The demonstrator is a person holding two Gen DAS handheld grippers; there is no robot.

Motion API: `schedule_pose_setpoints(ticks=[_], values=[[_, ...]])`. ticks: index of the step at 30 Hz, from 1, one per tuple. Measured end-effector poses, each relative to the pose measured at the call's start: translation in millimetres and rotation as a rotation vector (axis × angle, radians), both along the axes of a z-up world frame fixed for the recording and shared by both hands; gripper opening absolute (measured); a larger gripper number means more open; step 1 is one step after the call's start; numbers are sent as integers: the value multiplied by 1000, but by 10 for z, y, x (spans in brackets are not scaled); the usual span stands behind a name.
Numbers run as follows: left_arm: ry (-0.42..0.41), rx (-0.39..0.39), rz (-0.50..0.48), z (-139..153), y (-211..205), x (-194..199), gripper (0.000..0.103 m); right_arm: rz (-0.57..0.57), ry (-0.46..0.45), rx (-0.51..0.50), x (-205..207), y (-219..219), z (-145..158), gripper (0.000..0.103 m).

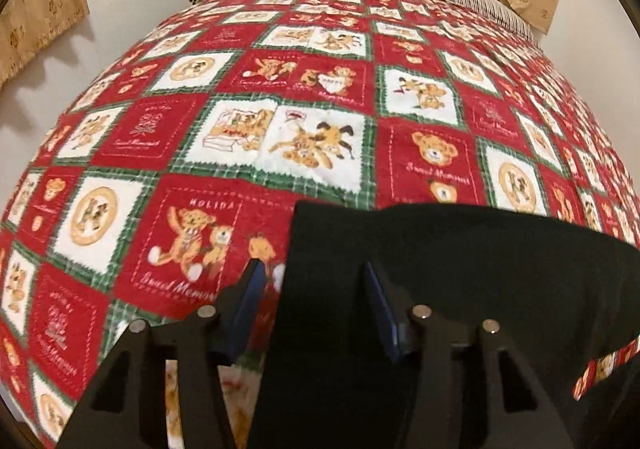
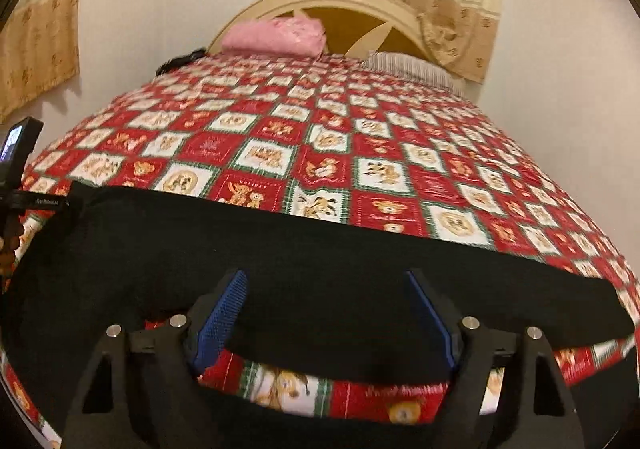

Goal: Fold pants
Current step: 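Lower both tools onto the black pants edge and close both grippers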

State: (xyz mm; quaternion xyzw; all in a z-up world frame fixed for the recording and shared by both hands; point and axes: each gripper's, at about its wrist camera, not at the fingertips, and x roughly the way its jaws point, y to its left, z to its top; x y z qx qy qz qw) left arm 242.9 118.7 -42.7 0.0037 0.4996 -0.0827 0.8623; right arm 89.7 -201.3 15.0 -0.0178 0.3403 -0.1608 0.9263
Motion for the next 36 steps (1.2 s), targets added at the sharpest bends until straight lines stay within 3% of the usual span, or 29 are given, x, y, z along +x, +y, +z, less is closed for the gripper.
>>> schedule_pose_setpoints(ticks=[1,3,10,13,15,16,17,19,21,24,26,36], values=[[1,-5,0,6,1,19,58,5,9,-4,75,-40,-12,81],[1,4,11,4,22,86,77,27,27,-16,234,-96,-19,81],[2,-22,-17,-28,16,236,78,141,157,32,986,-345,-237,81],[-11,-27,-36,-40,4,272,77,201,234,77,1224,-436,-389,81],[-15,-47,-55,-38,5,280,64,234,285,71,1295,-433,-478,78],[-15,-62,-66,-31,4,276,61,259,327,72,1320,-428,-552,71],[-18,-75,-79,-23,1,271,54,276,354,85,1319,-431,-602,57],[-26,-88,-92,-18,-13,282,47,300,337,104,1281,-434,-585,42],[-27,-81,-97,-22,-49,307,42,289,348,57,1282,-424,-563,9],[-16,-116,-97,27,-69,310,24,279,328,83,1214,-430,-479,6],[-38,-123,-98,106,-75,270,19,283,284,59,1112,-377,-348,6],[-277,-216,-124,907,195,-382,19,304,-9,51,124,-88,482,6]])
